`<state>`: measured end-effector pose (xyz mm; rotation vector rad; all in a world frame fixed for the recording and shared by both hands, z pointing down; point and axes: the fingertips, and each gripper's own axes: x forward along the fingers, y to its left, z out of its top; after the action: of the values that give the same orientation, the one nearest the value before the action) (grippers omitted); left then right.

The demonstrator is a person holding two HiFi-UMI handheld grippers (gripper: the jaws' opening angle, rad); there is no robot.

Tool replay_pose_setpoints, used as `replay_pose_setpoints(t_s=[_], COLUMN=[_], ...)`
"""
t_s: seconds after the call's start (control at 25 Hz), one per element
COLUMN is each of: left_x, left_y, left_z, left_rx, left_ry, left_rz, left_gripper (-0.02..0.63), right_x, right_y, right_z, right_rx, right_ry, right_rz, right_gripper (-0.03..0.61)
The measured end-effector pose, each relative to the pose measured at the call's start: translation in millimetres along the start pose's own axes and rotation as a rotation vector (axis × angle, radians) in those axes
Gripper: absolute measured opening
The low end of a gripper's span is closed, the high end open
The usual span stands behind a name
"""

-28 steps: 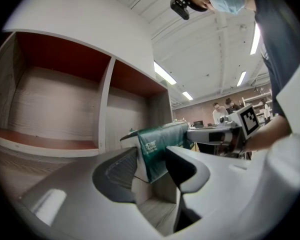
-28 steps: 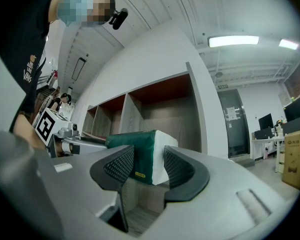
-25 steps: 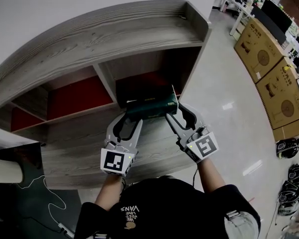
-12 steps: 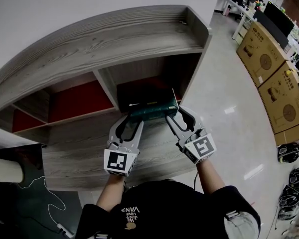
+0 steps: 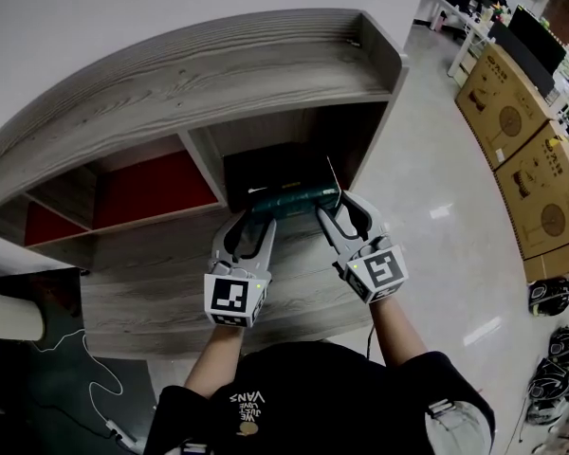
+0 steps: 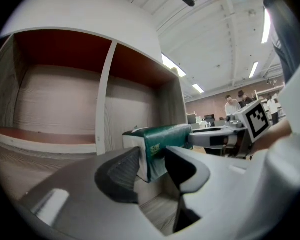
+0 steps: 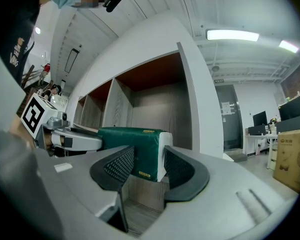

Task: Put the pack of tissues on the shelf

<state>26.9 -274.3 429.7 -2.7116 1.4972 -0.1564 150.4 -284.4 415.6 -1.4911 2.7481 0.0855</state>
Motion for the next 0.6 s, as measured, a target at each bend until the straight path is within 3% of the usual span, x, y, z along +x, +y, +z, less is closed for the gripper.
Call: replay_pose_setpoints(t_s=[0.36, 0.6], left_x=[12.0, 13.6], left_y=[13.0, 14.0], left_z=[-11.5, -10.1], left_rx=[-0.052, -0.089], left_ry=[0.007, -0.014], left_rz=[0.062, 0.056], left_gripper=[0.193, 0.193], right_x=[13.0, 11.5], right_y=[-7.6, -10.8], right_z=[-5.5, -4.8], right_rx=[0.008, 0.040], right_ry=[0.004, -0.010], right_rz=[-0.056, -0.063], right_gripper=[0.186, 0.187])
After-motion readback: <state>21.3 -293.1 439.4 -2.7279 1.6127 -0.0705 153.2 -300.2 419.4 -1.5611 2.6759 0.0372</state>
